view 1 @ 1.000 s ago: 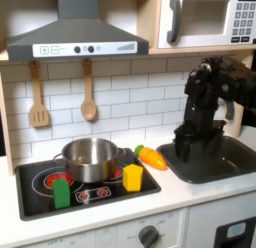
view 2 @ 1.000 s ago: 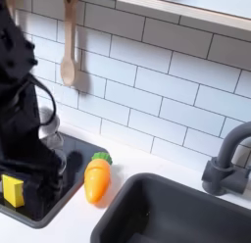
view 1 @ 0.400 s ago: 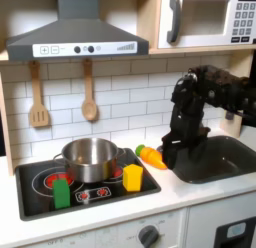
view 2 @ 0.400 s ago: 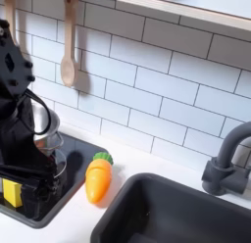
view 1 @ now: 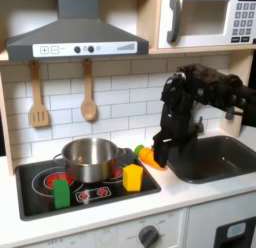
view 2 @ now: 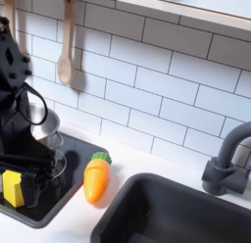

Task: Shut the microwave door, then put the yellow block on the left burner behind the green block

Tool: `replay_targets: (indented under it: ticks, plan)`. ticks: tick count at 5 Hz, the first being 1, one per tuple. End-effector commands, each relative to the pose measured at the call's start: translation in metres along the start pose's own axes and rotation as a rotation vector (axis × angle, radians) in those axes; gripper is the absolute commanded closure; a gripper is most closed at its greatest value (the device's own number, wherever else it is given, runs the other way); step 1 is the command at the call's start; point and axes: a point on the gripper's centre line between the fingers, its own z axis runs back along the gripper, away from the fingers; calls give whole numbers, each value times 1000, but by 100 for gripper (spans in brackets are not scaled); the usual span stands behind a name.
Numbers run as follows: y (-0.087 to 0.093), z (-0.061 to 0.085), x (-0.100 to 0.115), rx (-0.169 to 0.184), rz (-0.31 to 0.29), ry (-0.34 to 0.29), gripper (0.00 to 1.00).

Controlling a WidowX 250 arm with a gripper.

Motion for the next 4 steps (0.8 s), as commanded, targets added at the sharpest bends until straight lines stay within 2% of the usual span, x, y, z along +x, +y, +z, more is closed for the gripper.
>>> replay_targets:
  ticks: [1, 4]
  plan:
    - [7, -1, 14, 2, 39, -7, 0]
    - [19, -21, 28, 20, 92, 26, 0]
